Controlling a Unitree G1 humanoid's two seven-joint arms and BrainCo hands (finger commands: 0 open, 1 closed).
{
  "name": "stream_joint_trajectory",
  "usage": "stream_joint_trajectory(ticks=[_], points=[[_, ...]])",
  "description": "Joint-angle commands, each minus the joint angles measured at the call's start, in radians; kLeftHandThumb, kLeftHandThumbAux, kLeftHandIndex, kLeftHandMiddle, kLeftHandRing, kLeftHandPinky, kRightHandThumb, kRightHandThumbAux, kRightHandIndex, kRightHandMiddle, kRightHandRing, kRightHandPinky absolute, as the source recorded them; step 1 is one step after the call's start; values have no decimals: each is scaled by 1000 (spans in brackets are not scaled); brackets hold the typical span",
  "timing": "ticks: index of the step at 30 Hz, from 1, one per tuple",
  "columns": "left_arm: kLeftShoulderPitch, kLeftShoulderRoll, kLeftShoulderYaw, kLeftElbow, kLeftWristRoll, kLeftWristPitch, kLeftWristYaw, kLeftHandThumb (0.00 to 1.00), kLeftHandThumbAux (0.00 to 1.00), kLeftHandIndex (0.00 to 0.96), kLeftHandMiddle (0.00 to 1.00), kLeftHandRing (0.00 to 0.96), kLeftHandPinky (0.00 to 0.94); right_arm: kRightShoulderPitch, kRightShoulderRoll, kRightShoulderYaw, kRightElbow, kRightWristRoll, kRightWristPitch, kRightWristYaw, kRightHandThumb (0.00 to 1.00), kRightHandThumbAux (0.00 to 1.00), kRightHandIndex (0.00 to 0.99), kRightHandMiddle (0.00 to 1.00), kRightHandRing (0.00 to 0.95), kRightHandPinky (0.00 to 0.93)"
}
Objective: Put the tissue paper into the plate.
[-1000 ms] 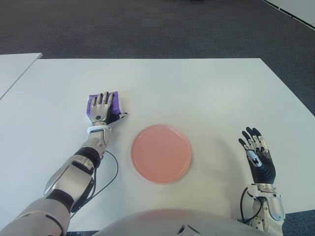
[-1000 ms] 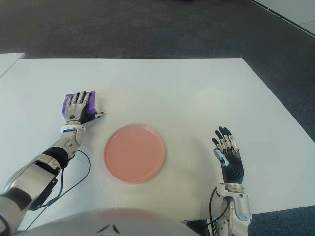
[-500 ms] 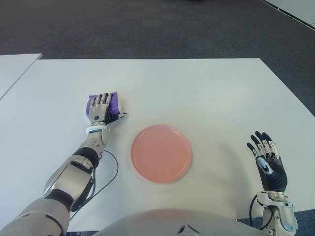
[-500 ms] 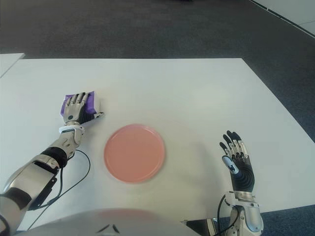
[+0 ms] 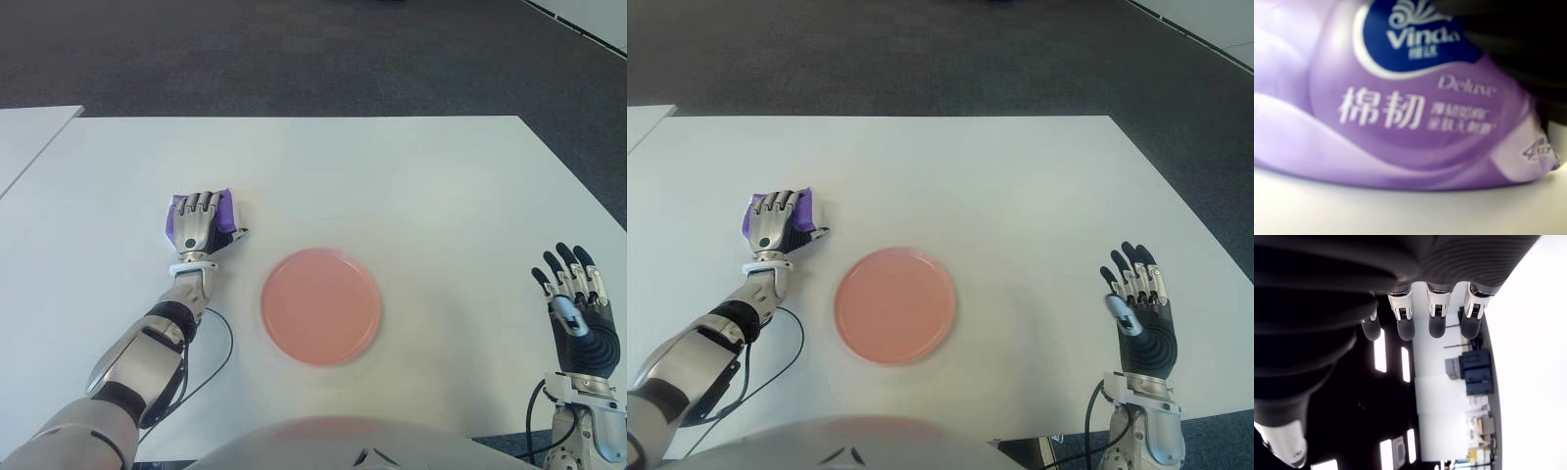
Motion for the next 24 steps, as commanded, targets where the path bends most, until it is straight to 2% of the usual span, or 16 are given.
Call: stream_joint_trajectory(ticks=[1,12,24], points=[[205,-39,-48,120,11,-9,-49,749,694,443,857,846,850,24,20,-31,-23,47,63,-40,116,620,39,61,0,0],[203,-42,-52,114,12,-25,-24,751,694,443,864,853,837,22,13,-32,-35,45,91,-46,132,590,47,68,0,0],[179,-23,-35,82,0,-63,21,752,693,443,864,857,851,3,5,-23,-6,26,91,-24,146,610,33,54,0,0]])
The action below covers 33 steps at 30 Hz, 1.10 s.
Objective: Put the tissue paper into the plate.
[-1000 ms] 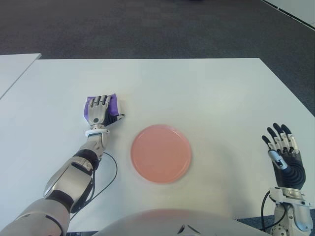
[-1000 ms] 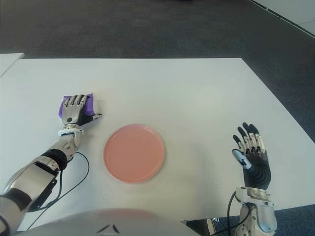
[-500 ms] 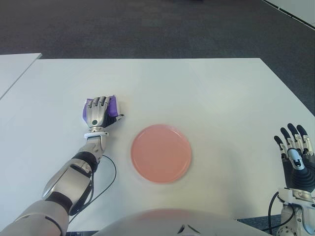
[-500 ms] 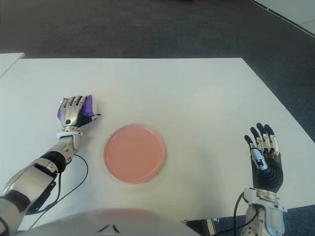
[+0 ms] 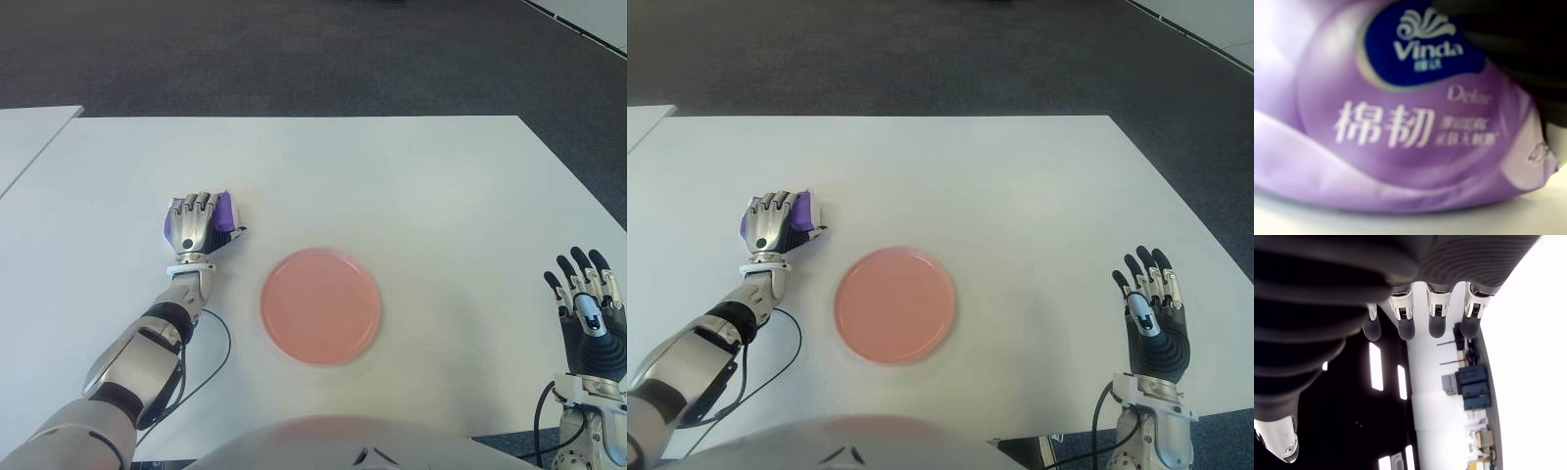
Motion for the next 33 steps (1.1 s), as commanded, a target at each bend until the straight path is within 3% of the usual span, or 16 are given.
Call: stream_joint_trajectory(ticks=[1,7,11,13,15,19,23,28,33], points=[[171,-28,-33,80,0,-20,-38,752,693,443,863,857,850,-6,3,4,23,-4,24,11,146,612,32,53,0,0],[143,16,-23,-26,1,-45,-17,752,693,443,862,853,836,-33,10,27,44,-49,25,-4,127,621,30,51,0,0],[145,74,-6,-183,7,-40,-27,752,693,443,861,853,820,-60,31,61,81,-92,-22,14,91,634,36,58,0,0],[166,119,14,-323,13,-29,-53,753,693,443,858,851,811,-66,38,82,105,-114,-36,26,77,641,36,56,0,0],[207,173,47,-526,22,-10,-102,753,693,444,854,848,804,-68,45,105,133,-128,-50,49,66,648,35,53,0,0],[258,224,90,-748,35,21,-179,754,692,444,847,842,799,-74,50,124,164,-131,-60,75,34,660,24,45,0,0],[326,294,169,-1139,69,86,-353,753,692,444,845,839,794,-78,44,140,208,-101,-53,138,17,686,7,24,0,0],[344,311,200,-1273,72,103,-448,751,692,444,846,842,814,-91,49,144,238,-99,-62,165,12,723,1,9,0,0],[387,306,222,-1490,77,129,-585,751,692,444,850,850,839,-109,56,153,269,-105,-73,181,2,753,3,7,0,0]])
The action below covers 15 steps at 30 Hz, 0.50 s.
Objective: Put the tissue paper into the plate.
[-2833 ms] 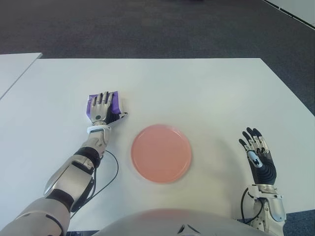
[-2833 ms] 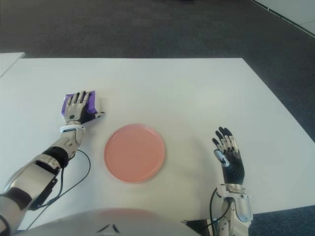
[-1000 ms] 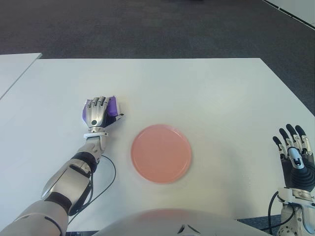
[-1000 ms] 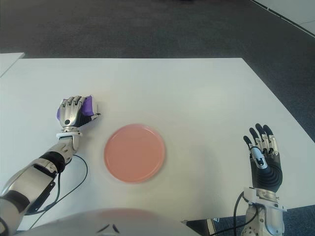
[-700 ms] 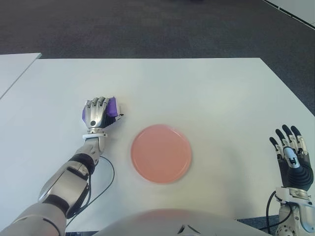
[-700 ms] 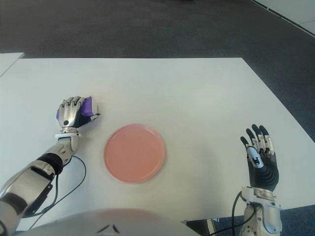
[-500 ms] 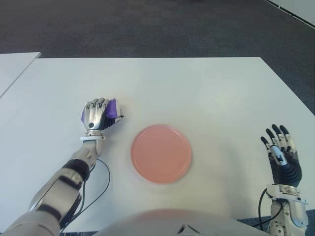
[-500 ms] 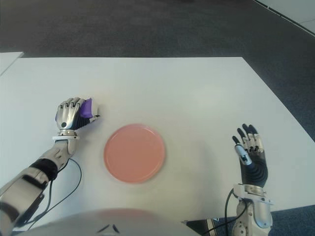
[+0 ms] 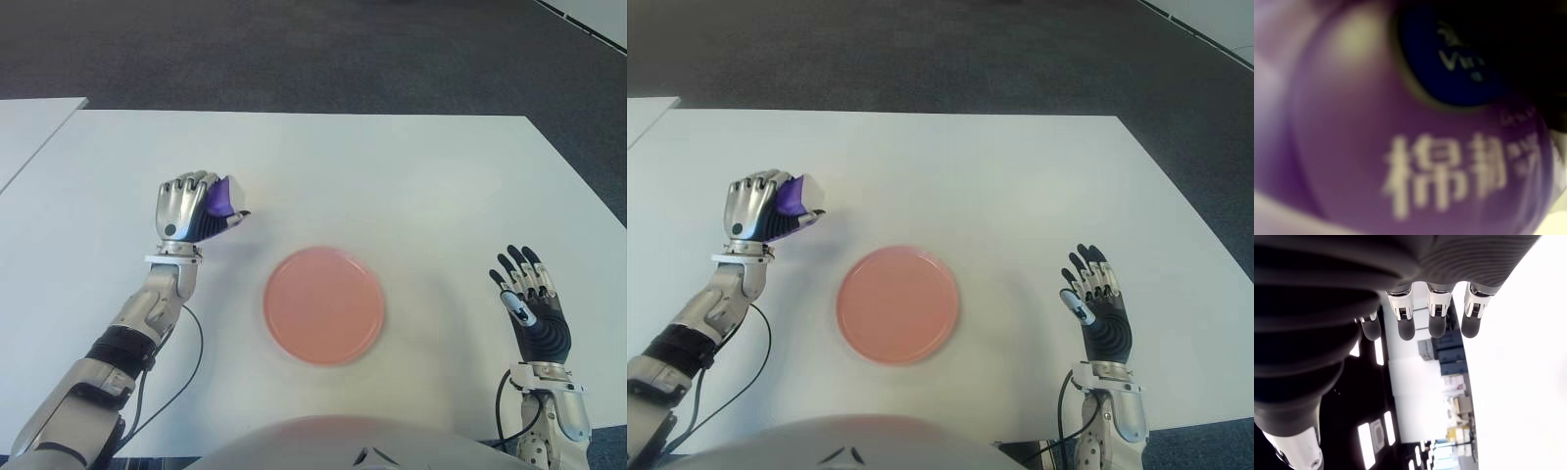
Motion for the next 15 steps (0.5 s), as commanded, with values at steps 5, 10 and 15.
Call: stream_joint_trajectory(ticks=[5,10,15], points=[[98,42,71,-568,48,85,-367,751,693,444,860,862,856,-37,27,29,134,-1,-51,70,0,769,5,4,0,0],[79,-24,32,-653,112,130,-451,752,692,444,871,870,865,-56,24,29,159,-8,-54,70,0,770,10,4,0,0],[106,-89,13,-731,141,159,-540,753,691,444,879,877,879,-66,26,35,176,-14,-64,70,0,763,10,0,0,0]])
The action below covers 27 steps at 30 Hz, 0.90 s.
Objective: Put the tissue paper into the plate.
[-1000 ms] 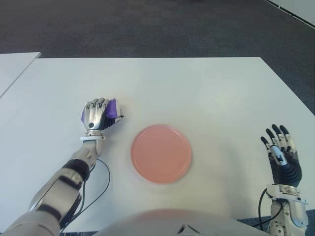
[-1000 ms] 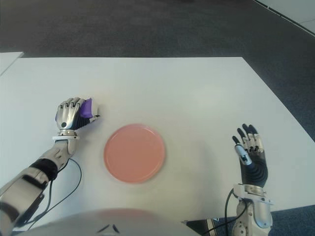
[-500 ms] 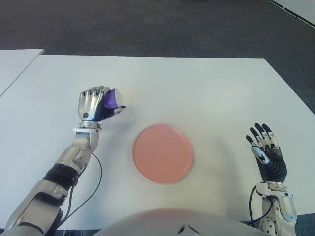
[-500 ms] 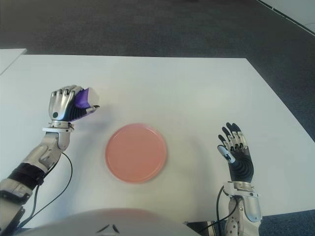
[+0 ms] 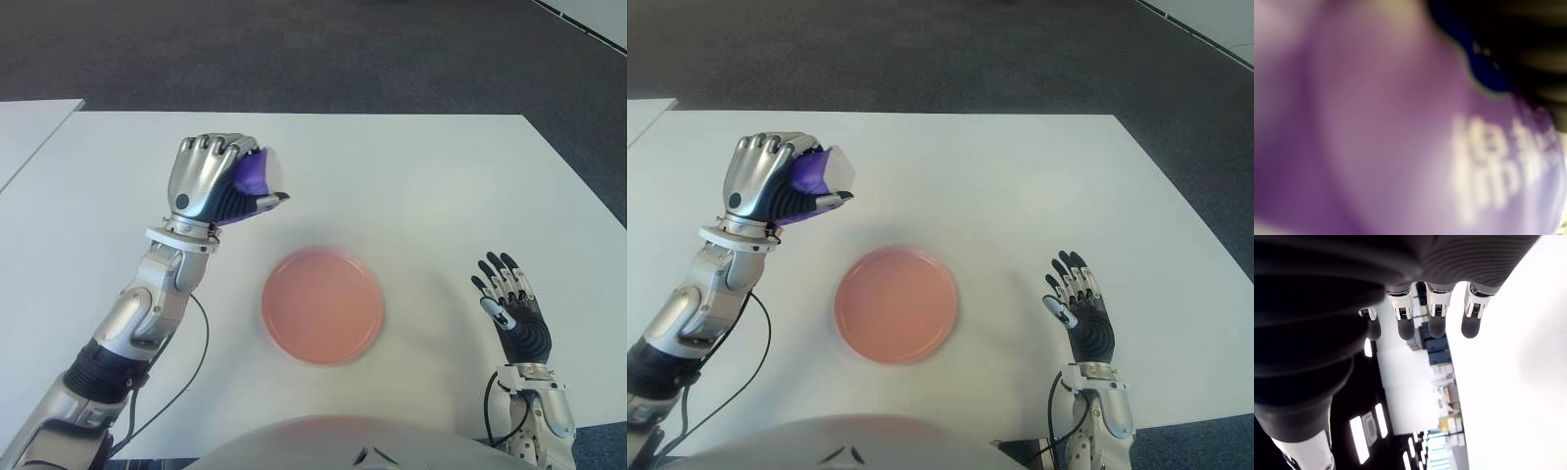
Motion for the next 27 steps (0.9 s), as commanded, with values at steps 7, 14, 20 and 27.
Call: stream_joint_trajectory(ticks=[7,14,20,27], points=[[90,-149,-71,-192,140,17,-179,754,690,445,877,880,863,-22,39,36,32,-36,-42,-9,0,748,7,0,0,0],[174,-206,-101,-253,135,-39,-228,755,690,445,870,873,856,-7,63,53,-3,-42,-46,-25,0,742,12,14,0,2],[200,-227,-120,-232,106,-91,-270,755,690,445,867,867,858,3,89,63,-14,-48,-74,-34,0,757,18,29,0,12],[188,-268,-190,-75,185,-178,-165,752,689,445,859,868,853,12,113,74,-11,-44,-95,-40,0,783,25,37,5,19]])
